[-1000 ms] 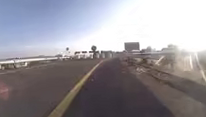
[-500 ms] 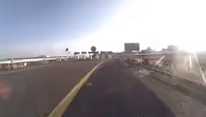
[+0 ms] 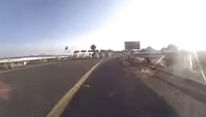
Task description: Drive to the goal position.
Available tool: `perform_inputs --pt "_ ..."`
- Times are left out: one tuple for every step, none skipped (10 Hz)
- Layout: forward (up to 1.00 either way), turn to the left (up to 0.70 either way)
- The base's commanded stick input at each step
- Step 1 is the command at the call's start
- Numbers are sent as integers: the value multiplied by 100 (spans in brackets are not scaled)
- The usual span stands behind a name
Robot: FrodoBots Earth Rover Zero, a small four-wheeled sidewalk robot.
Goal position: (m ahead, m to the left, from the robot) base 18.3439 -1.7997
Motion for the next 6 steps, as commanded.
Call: perform_inputs --pt "50 0" --pt "50 0" --pt "50 0" --pt "50 0" --pt "50 0" --pt "50 0"
